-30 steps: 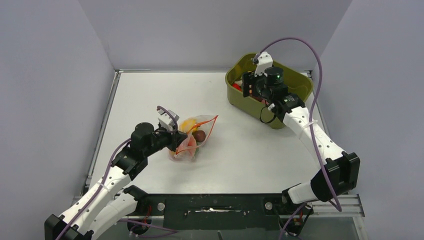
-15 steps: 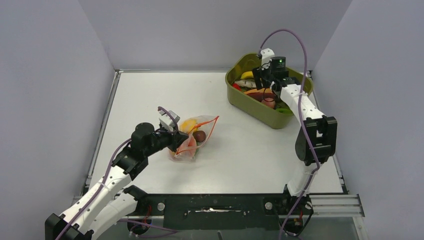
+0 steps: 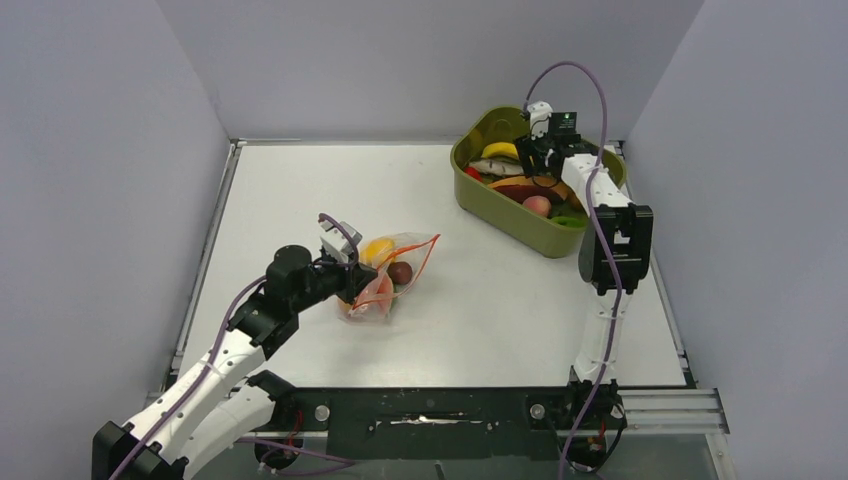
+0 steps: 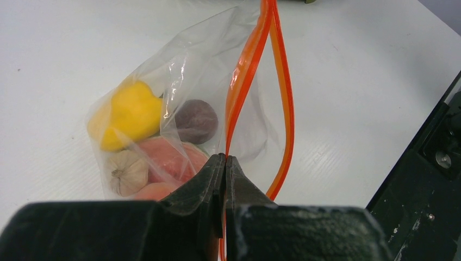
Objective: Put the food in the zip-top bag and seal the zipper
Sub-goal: Pick up the fake fruit from the bin.
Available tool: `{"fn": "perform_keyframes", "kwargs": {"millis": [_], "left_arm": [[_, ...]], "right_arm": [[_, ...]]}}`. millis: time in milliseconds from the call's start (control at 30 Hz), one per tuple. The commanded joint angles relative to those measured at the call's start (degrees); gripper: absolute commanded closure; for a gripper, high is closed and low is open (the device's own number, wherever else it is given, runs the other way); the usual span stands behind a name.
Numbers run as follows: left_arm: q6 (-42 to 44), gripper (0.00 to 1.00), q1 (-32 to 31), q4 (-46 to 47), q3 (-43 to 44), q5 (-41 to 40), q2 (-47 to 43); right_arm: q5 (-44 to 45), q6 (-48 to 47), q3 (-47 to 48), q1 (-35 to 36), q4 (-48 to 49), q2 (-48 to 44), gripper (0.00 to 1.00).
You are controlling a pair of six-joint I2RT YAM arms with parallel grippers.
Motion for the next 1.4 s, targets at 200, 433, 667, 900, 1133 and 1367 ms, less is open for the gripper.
{"fn": "perform_keyframes", "kwargs": {"millis": [200,433,667,900,1133,1367], "left_arm": [[0.19,1.00,-0.17,3.81,-0.12,-0.86,0.47],[0.37,1.00,-0.17,3.99,0.07,-1.39,1.62],[0.48,1.00,-0.12,3.93,0.04,-1.22,1.70],[0.26,1.00,-0.13,4.09,0.16,-0.95,1.85],[-0.07,1.00,-0.21,4.19,-0.05,-1.06,1.03],[-0.55,1.00,-0.22,4.34,-0.18,-1.03,0.49]], "right_arm": [[-1.85,-3.70,4.77,0.00,7.49,5.84,0.32],[-2.10,-3.91,11.91,0.01,7.13,12.57,0.33],[-1.79,-5.63,12.90,0.00,7.72,16.21,0.37],[-2.04,-6.10,7.16,-0.04,11.07,12.21,0.48],[-1.37,-4.22,6.23,0.07,11.42,8.61,0.65],[-1.78,-1.72,-1.18,0.53,16.20,1.97,0.73]]}}
